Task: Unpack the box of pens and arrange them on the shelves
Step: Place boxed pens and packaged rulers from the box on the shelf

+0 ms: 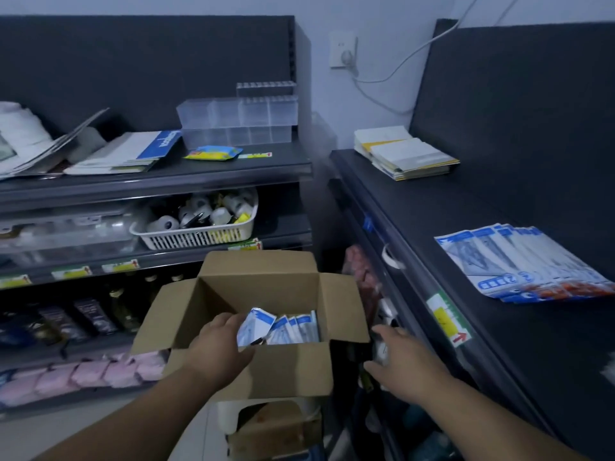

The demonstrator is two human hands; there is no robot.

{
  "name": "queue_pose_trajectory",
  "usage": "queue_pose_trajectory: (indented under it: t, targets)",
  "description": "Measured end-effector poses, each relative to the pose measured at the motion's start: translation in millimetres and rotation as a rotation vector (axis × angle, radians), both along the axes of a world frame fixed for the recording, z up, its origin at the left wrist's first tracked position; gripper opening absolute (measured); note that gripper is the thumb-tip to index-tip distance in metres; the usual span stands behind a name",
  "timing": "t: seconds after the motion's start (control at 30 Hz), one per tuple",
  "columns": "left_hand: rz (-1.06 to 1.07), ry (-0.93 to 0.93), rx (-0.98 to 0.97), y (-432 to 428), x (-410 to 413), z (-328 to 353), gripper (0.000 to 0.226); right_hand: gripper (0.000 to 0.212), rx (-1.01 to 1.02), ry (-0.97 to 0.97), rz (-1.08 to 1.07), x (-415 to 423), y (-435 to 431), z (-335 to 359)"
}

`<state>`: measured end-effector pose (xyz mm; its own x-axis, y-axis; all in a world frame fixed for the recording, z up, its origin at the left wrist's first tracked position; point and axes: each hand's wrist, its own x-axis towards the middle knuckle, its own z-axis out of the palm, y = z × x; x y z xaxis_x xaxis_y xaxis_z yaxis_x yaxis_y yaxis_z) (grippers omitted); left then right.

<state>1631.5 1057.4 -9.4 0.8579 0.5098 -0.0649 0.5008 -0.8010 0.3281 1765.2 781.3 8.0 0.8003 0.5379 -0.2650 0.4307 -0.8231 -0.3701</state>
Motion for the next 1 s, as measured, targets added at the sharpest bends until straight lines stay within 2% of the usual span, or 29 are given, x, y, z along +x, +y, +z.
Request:
queue_pose_trajectory:
  t: [0.27, 0.4, 0.57, 0.8, 1.0]
  targets:
    - [-0.041, 0.086, -0.105, 73.4, 15.0, -11.8, 0.05, 0.057, 0.105, 0.027, -0.065, 19.2, 105.1, -27.9]
    - [-0.092, 0.032, -0.034, 118.2, 33.6, -15.3, 0.034, 0.051, 0.144, 0.138, -0.105, 30.5, 164.3, -47.3]
    - [-0.097, 0.191, -0.273, 144.0, 61.4, -47.1, 0.054, 0.05, 0.134, 0.244, -0.199, 57.2, 209.0, -88.2]
    - [-0.006, 0.313, -0.437, 147.7, 103.0, -106.5, 0.062, 0.057, -0.003, 0.436, -0.209, 86.6, 239.1, -148.0]
    - [0.14, 0.385, -0.494, 152.7, 124.4, -153.3, 0.07, 0.069, -0.088, 0.369, -0.07, 102.7, 254.1, -190.2]
